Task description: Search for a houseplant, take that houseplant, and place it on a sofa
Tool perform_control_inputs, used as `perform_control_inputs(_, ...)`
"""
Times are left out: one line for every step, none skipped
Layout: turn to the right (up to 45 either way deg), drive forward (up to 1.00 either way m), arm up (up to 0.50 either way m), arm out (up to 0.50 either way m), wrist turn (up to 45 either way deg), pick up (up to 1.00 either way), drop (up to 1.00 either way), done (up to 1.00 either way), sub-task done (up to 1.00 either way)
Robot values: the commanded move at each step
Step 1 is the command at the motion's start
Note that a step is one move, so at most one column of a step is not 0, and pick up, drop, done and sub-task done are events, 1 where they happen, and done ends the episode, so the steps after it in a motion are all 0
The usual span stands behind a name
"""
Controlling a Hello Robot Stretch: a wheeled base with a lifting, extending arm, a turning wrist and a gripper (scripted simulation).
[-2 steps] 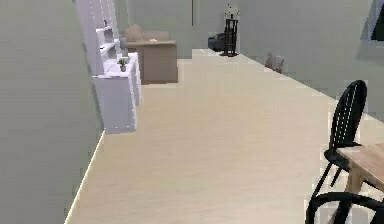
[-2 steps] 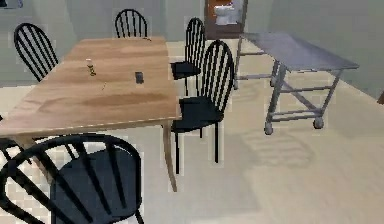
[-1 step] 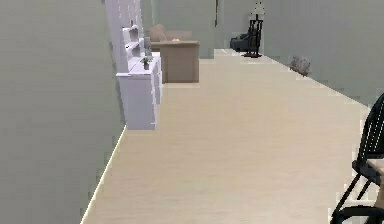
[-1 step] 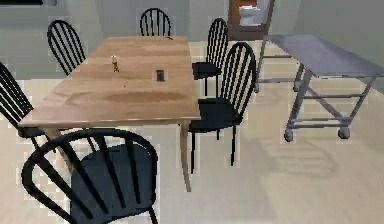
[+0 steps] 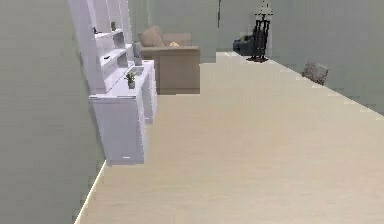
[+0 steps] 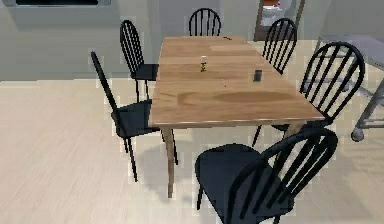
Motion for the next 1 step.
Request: perform_control_inputs(3.0, 0.00, 0.00, 0.00, 0.0, 0.00, 0.00, 0.00, 0.00)
